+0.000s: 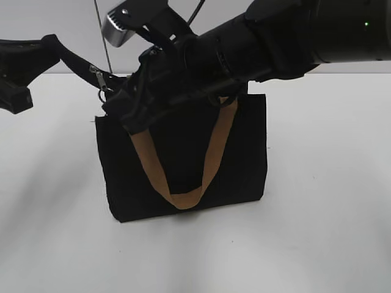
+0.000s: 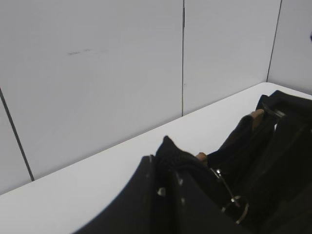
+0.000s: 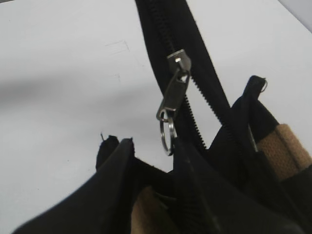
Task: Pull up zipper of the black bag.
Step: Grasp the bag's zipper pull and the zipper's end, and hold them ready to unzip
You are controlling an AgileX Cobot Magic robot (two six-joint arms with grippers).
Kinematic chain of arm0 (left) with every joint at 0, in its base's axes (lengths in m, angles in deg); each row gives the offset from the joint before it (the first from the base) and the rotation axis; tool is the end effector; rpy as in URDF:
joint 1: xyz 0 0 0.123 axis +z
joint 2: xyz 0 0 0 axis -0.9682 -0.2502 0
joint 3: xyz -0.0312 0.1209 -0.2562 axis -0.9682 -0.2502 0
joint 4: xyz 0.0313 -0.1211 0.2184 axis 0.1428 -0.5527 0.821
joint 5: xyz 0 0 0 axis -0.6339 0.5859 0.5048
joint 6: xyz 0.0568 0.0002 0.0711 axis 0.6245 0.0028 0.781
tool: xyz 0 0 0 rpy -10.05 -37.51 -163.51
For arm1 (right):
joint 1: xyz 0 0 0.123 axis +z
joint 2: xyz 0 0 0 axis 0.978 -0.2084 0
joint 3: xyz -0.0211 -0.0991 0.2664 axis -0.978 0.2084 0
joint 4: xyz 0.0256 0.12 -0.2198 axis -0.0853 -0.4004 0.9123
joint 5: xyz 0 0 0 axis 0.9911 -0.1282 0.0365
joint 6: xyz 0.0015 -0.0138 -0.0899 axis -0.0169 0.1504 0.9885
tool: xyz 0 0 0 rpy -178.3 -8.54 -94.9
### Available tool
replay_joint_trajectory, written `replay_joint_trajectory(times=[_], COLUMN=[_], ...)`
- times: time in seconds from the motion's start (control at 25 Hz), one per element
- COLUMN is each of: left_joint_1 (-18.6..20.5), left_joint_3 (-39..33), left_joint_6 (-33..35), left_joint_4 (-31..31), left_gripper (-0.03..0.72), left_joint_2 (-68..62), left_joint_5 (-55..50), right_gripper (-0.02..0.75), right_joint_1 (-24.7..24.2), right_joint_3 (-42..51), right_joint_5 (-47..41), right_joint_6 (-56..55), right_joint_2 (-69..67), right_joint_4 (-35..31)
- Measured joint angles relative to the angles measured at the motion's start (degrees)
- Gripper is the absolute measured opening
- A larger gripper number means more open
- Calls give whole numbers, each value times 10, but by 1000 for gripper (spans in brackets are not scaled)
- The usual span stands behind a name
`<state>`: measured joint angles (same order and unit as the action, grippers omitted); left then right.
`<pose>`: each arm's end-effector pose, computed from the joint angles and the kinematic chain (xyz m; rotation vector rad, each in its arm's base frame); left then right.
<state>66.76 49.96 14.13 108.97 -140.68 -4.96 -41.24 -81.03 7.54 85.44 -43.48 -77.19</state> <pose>0.2227 -0.0758 0.2623 0.6545 1.5627 -0.3419 0.3051 0.2734 0.2371 -1.2183 1.8531 0.6394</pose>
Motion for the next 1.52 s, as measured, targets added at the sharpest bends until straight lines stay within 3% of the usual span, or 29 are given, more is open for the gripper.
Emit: replay_joint_trajectory(times=[1.12, 1.52], left_joint_1=[0, 0], left_joint_3=[0, 0], left_joint_6=[0, 0], left_joint_4=[0, 0], left_gripper=[29, 29], left_joint_2=[0, 0], left_joint_5=[0, 0], right_gripper=[231, -1], right_joint_1=[13, 13], right_joint_3=[0, 0], right_joint_5=[44, 47], right_joint_6=[-20, -54], right_joint_2=[-9, -9], right_joint_4=[-56, -58])
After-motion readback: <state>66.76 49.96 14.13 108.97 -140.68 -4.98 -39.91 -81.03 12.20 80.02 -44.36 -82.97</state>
